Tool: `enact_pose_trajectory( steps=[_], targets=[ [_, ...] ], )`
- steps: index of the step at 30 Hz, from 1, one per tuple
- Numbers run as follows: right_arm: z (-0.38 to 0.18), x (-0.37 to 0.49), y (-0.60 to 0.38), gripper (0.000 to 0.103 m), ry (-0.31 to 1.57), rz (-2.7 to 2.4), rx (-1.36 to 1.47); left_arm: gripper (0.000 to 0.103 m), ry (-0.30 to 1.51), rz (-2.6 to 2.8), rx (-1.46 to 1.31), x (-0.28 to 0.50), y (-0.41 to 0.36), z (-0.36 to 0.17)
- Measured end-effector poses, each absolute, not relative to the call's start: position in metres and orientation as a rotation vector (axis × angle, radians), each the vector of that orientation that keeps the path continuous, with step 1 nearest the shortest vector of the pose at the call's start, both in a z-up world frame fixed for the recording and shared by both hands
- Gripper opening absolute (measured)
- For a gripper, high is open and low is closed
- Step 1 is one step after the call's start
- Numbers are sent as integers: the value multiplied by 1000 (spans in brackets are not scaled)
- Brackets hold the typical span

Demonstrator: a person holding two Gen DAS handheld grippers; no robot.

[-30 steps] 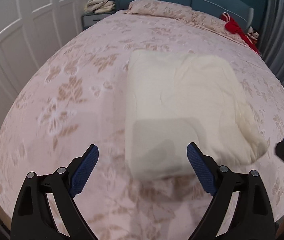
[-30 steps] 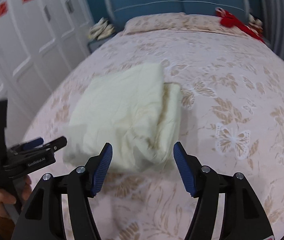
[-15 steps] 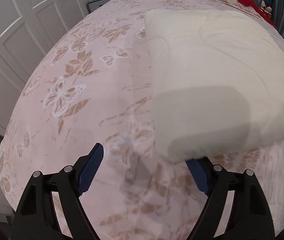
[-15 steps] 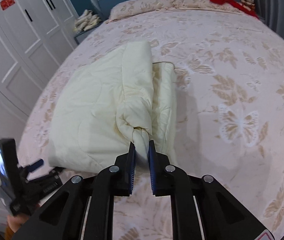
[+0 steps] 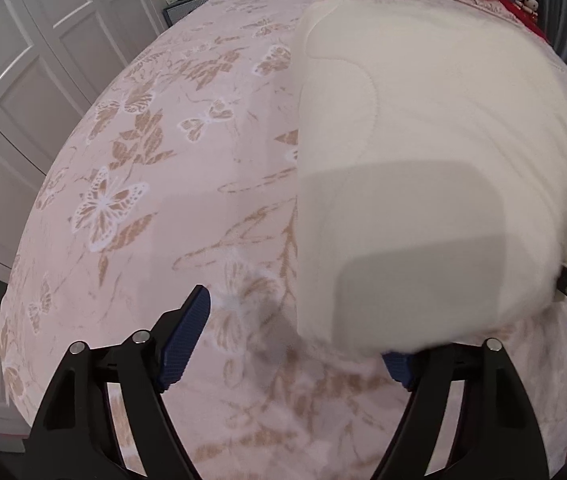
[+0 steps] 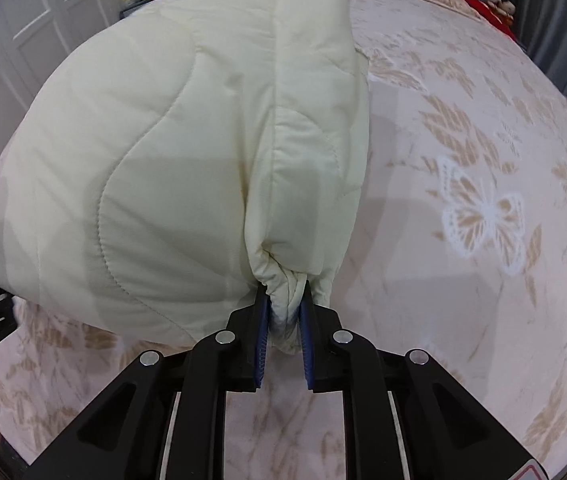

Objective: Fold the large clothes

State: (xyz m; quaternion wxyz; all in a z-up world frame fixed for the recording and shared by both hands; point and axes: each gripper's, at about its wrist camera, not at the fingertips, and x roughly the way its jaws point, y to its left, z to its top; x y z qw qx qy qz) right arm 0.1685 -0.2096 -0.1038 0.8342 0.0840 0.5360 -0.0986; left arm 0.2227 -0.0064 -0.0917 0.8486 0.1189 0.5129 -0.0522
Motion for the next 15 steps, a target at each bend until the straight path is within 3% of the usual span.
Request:
enact_pose_trajectory(
  steps=[9, 15],
  targets=[
    [-31, 122, -227, 20, 1007, -197, 291, 75, 925, -133, 155, 187, 2, -5],
    [10, 135, -211, 20, 922, -153, 230, 76, 929, -119, 174, 214, -18, -3]
  ],
)
